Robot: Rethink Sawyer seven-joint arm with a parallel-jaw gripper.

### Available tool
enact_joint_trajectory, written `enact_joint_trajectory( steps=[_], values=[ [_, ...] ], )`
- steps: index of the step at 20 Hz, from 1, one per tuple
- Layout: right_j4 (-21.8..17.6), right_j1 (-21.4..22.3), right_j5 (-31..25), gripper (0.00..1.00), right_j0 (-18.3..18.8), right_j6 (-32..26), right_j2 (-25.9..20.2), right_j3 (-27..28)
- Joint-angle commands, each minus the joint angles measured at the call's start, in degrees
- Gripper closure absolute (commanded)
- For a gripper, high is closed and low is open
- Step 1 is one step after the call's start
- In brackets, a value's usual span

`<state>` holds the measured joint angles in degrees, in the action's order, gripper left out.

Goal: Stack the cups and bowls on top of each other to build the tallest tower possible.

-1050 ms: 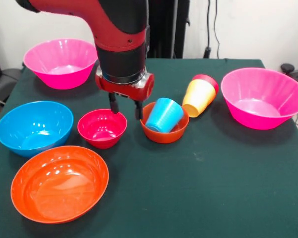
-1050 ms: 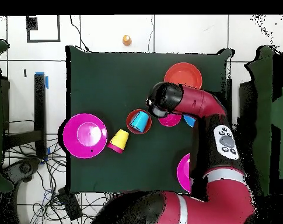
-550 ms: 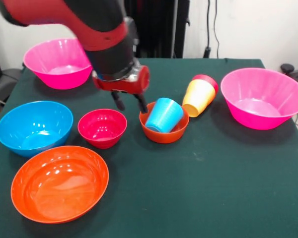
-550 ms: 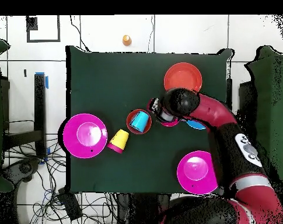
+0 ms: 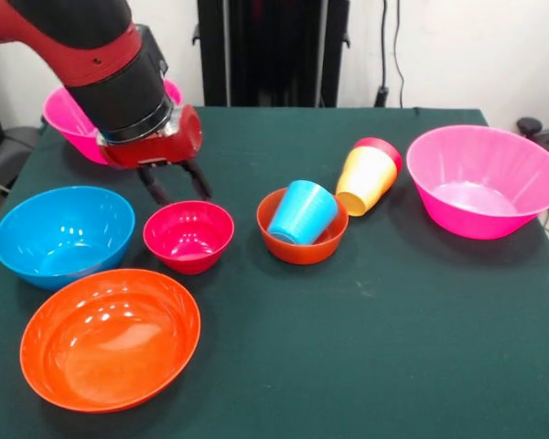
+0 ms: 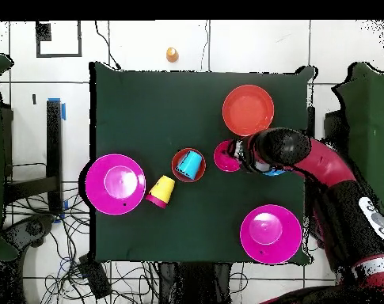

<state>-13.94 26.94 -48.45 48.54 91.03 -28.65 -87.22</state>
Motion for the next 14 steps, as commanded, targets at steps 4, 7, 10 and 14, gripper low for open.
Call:
enact_joint_trajectory(
  steps=[4, 7, 10, 14],
  values=[
    [-0.74, -6.84, 7.25, 0.0, 2.24, -12.93, -15.1, -8.09],
    [-1.95, -7.52, 6.6, 0.0, 2.05, -11.56, -15.4, -7.4],
    [-2.89, -7.62, 5.16, 0.0, 1.77, -10.52, -15.05, -7.1],
    [-6.48, -6.82, -0.74, 0.0, -1.15, -8.43, -9.18, -4.94]
  ],
)
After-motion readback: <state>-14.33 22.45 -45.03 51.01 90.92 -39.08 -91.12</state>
